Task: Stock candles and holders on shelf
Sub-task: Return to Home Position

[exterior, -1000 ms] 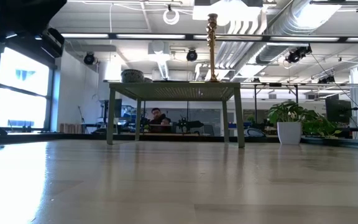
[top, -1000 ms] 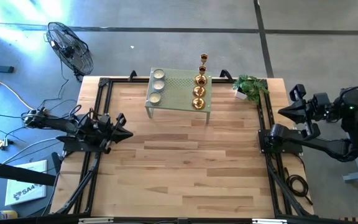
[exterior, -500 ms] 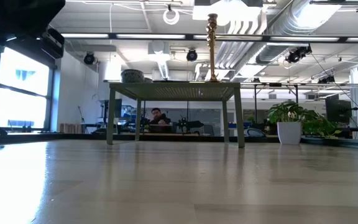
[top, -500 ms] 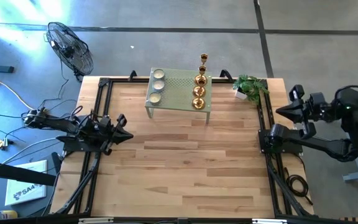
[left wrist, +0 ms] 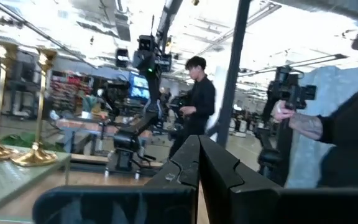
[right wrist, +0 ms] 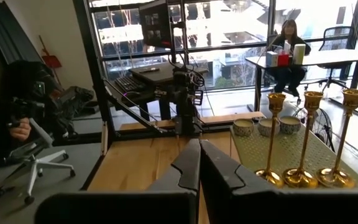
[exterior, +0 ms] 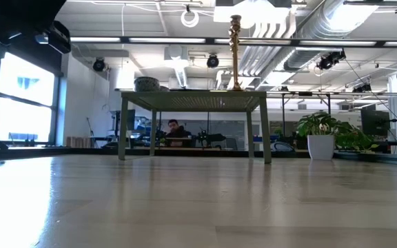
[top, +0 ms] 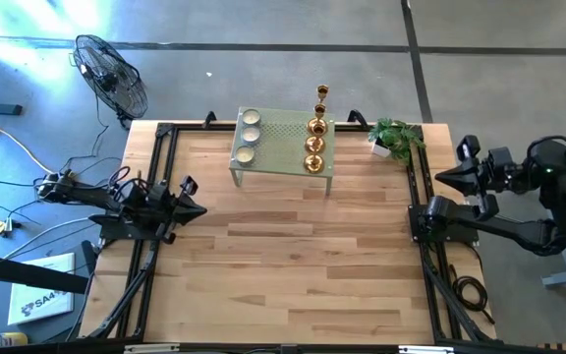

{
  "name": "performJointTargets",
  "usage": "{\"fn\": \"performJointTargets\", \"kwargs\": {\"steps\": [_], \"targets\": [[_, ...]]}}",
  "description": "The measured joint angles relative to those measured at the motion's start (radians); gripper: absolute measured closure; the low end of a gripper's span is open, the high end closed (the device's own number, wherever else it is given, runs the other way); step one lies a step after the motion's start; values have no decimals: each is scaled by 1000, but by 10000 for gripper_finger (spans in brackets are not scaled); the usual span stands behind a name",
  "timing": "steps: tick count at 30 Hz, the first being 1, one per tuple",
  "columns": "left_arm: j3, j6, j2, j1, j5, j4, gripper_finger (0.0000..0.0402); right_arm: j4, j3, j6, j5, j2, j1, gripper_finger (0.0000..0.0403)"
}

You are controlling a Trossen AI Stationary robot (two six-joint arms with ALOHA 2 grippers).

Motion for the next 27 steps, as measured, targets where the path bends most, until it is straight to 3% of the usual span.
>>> {"fn": "performJointTargets", "kwargs": {"steps": [6,15,18,27], "targets": [[0,100,-14,0,-84,103,401,-25,0,-5,0,0,0,403],[0,17,-138,0,-19,-23,401,-59,0,-32,3,-21,0,403],[3,54,-140,0,-2,44,401,-57,0,-22,4,-44,0,403],[25,80,-139,0,-11,3,401,-67,0,-5,39,-112,0,403]]}}
